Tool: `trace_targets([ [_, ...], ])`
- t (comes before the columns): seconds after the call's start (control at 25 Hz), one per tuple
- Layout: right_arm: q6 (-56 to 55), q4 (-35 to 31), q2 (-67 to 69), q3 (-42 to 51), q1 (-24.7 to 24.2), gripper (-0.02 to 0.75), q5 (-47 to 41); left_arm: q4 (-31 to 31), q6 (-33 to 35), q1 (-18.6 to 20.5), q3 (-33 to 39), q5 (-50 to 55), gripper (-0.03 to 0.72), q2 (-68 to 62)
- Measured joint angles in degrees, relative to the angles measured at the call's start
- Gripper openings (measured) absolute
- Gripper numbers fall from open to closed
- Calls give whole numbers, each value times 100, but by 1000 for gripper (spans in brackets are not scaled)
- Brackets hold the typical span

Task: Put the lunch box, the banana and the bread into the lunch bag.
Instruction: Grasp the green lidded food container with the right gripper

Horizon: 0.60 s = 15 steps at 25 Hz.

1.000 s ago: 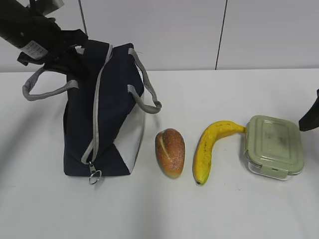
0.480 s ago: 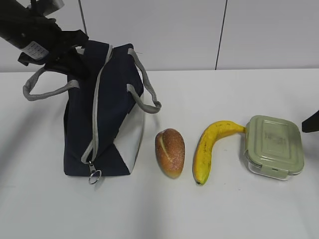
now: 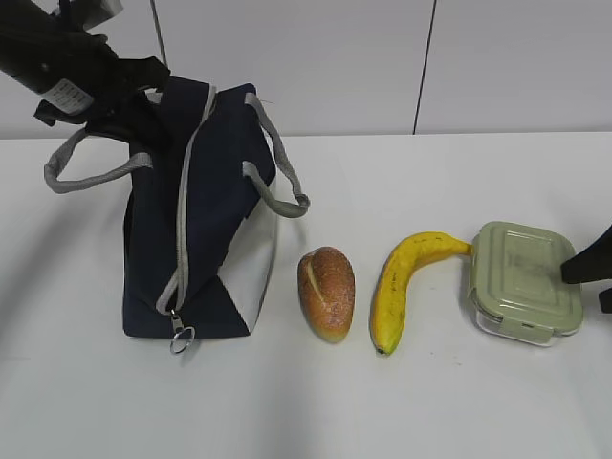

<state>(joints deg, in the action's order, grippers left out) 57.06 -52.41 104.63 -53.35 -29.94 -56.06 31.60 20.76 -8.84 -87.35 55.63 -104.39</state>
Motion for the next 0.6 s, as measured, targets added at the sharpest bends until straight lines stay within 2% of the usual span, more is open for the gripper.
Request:
trace_targets([
  [0.12,290,-301,164,0,-207,564,-24,0,0,0,0,-1,0,0],
  [0.16,527,-584,234,0,-324,564,-125,0,0,0,0,-1,0,0],
  [0.32,860,-982,412,0,-421,563,-365,0,0,0,0,-6,0,0],
  [0.6,1278,-1278,608,0,-420,564,-511,0,0,0,0,-6,0,0],
])
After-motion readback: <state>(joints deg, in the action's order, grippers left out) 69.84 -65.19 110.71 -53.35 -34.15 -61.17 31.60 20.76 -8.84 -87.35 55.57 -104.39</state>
